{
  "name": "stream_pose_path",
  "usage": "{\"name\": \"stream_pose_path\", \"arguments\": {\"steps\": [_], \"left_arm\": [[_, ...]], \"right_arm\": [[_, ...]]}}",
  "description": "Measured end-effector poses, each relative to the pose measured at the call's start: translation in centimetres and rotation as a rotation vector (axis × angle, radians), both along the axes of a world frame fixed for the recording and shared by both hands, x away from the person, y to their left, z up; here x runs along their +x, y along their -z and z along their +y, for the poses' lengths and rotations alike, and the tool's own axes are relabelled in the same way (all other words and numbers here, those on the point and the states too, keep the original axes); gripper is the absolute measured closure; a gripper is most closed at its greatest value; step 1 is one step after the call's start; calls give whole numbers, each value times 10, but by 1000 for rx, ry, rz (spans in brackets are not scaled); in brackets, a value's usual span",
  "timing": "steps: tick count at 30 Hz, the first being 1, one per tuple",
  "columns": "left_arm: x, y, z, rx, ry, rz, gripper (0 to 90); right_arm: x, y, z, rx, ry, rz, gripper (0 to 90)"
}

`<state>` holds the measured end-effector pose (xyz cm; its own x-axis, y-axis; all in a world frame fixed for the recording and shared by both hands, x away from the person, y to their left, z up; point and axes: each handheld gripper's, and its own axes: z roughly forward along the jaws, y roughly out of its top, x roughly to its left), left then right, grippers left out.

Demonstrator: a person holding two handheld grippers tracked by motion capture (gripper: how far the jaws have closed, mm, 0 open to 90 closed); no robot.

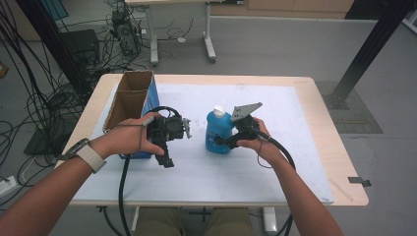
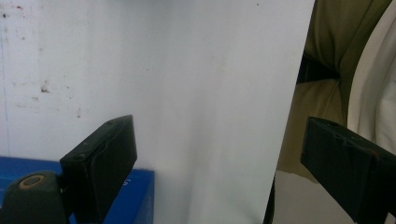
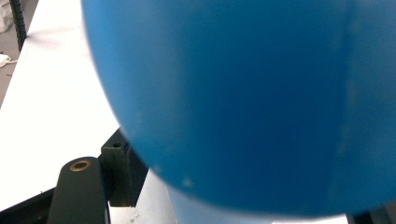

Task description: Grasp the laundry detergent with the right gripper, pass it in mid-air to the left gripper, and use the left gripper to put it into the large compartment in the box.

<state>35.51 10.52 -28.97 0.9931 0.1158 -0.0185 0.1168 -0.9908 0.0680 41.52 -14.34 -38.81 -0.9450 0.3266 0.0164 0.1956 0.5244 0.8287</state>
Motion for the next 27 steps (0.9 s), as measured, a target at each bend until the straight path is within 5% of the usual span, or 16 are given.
{"name": "stream_pose_path", "arguments": {"steps": [27], "left_arm": [[0,0,0,1,-3,-1,111]], "right_arm": [[0,3,1,16,0,-11,330]]}}
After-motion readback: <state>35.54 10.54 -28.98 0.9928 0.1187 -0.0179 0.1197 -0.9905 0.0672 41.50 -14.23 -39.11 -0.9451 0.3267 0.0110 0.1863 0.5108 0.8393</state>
